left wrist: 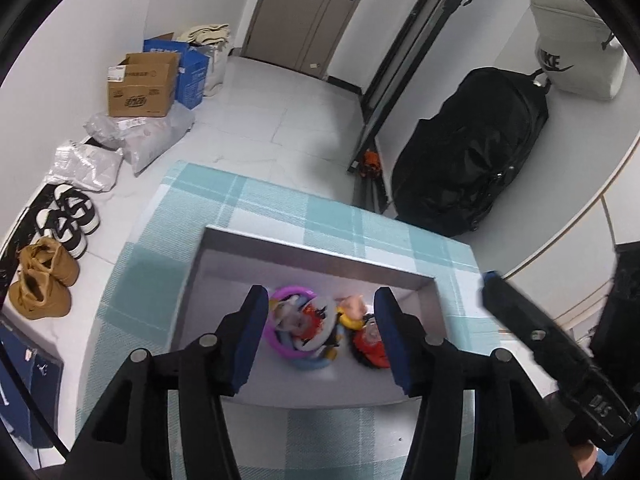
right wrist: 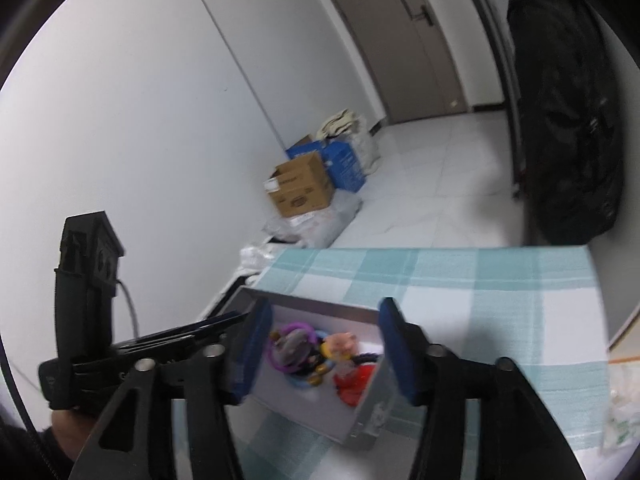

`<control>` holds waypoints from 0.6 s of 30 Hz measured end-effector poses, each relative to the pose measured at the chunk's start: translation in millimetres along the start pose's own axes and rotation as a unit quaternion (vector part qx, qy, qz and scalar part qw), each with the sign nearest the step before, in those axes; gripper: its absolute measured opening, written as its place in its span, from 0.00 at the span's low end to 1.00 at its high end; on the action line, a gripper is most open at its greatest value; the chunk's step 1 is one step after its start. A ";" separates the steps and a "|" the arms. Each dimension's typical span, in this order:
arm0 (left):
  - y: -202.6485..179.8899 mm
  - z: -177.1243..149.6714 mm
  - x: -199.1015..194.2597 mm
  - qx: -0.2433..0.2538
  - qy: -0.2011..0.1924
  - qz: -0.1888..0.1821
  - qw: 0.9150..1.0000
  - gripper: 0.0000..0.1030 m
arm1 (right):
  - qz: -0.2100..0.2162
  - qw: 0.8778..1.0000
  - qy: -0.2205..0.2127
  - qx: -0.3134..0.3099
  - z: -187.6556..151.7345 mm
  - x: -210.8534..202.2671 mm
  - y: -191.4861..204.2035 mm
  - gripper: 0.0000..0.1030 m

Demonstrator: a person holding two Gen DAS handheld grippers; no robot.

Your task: Organize jewelry

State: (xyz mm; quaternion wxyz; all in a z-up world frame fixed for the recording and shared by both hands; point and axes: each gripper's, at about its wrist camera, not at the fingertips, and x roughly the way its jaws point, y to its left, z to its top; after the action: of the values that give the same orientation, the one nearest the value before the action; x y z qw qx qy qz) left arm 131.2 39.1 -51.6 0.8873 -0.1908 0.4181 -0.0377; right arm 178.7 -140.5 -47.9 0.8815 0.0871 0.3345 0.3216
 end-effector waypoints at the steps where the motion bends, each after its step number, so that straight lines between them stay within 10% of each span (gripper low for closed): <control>1: 0.8 -0.9 -2.0 -0.002 -0.003 0.010 1.000 0.48 | -0.007 1.000 -0.008 -0.006 -0.1 -3.2 1.4 0.65; 18: -13.6 -28.5 -62.4 0.047 -0.109 0.098 0.988 0.59 | -0.013 0.997 -0.053 -0.052 -27.2 -48.2 35.1 0.84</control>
State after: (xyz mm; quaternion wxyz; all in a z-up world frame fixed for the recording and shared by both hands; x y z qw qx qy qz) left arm 70.5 31.9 -17.7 0.9348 -0.1102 0.3338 0.0513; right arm 115.8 -145.0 -30.0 0.9057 0.0538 0.2708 0.3216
